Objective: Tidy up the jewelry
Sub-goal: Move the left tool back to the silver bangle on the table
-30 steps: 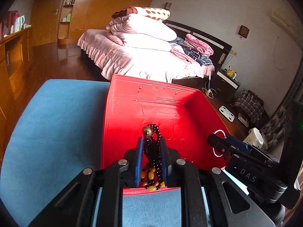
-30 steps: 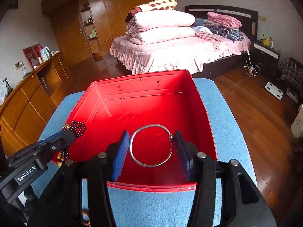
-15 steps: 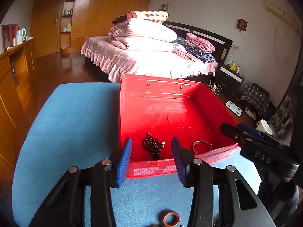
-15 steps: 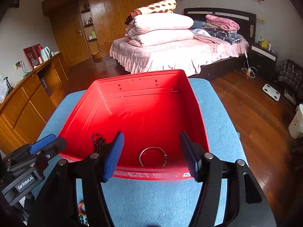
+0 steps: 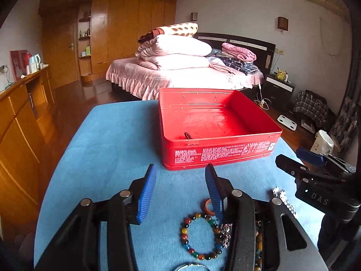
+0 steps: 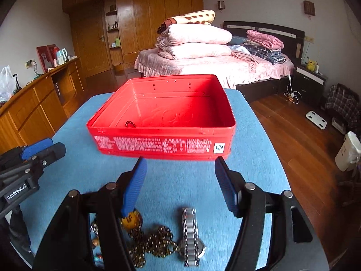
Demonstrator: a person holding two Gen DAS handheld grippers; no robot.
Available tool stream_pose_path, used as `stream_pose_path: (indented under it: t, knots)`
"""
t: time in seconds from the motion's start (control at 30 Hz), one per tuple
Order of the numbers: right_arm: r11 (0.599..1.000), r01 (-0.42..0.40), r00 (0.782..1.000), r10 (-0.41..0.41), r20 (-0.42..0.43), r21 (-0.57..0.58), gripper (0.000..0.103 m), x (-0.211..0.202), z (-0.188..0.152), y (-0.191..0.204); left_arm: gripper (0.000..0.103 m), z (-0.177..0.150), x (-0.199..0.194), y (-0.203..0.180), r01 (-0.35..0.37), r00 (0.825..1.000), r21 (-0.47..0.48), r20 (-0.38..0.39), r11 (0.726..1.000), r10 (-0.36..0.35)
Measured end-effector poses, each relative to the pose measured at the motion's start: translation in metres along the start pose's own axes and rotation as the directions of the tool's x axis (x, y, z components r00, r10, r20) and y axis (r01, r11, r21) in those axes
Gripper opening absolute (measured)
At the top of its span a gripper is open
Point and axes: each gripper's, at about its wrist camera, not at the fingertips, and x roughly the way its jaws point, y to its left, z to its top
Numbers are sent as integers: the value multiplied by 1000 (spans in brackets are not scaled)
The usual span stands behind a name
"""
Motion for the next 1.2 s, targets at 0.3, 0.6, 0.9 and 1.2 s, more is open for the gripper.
stream_pose_path:
  t: [0.3, 0.6, 0.9, 1.2]
  knots:
    - [1000, 10, 1000, -10, -13, 8, 61, -16, -44, -8, 45, -42, -12, 0, -7, 999, -47, -34, 999, 5]
    - [999, 6, 1000, -4, -30, 46, 61, -19, -70, -18, 45, -84, -20, -2, 2, 997, -48, -72, 999, -6]
    - [999, 21, 999, -19, -37, 32, 61, -21, -81, -13, 52, -107, -23, -4, 6, 995, -35, -100, 999, -9]
    - [999, 18, 999, -16, -37, 47, 61, -25, -89, -17, 53, -115, -26, -6, 25, 994, -45, -105, 999, -30]
